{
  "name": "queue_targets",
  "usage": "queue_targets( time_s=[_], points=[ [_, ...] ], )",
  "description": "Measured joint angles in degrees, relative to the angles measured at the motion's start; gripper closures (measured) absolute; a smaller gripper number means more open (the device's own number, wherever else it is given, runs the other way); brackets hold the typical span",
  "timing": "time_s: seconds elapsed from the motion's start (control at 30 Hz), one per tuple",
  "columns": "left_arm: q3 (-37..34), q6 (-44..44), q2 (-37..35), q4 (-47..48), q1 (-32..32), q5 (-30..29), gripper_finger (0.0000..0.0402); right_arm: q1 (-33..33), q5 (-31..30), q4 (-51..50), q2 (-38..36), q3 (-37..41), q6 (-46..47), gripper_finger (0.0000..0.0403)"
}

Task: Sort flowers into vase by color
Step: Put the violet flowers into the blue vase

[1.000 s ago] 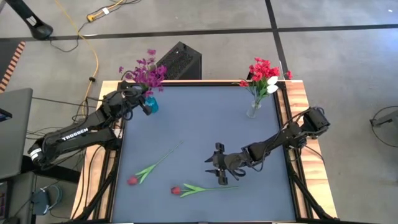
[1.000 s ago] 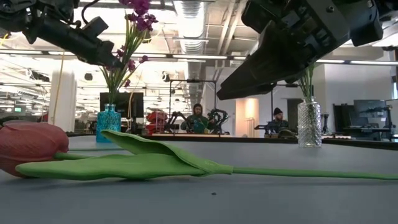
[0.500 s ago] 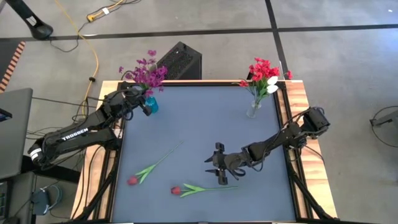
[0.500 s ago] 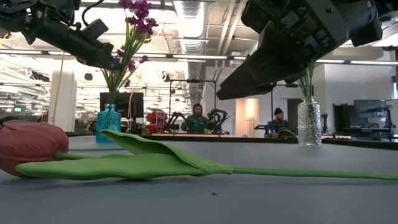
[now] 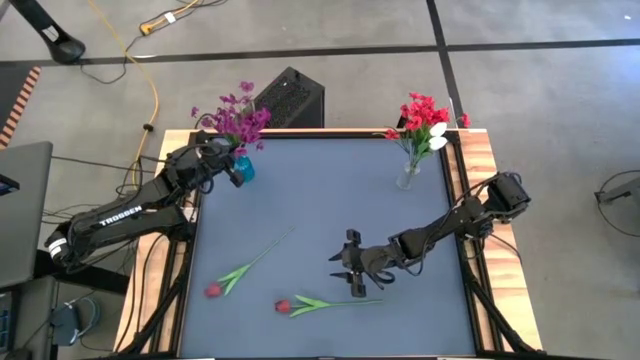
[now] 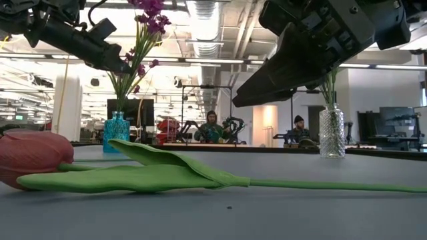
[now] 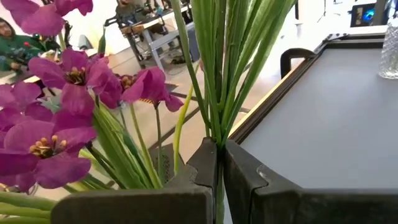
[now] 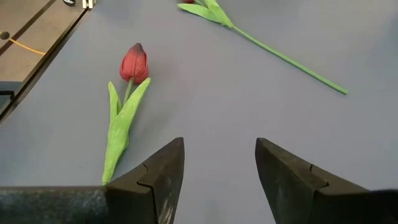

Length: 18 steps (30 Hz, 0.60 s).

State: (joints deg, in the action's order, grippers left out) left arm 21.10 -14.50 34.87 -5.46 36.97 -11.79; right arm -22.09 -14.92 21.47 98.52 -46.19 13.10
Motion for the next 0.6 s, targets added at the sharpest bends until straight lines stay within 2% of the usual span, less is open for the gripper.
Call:
queue_targets(
  time_s=[0.13,0.37,0.6],
  points=[
    [-1.17,-0.28,-0.05,-1.85,0.0,0.54,0.0401,0.0,0.0,0.0,0.0,0.0,0.0,0.018],
    [-8.97,-0.99,-2.79,-13.08,0.0,-0.38,0.0401,-0.11,0.04,-0.21,0.0,0.0,0.15,0.018],
    [-10.32,-2.21,-5.07,-11.25,0.0,-0.97,0.0401,-0.31,0.04,-0.2,0.0,0.0,-0.07,0.018]
  ],
)
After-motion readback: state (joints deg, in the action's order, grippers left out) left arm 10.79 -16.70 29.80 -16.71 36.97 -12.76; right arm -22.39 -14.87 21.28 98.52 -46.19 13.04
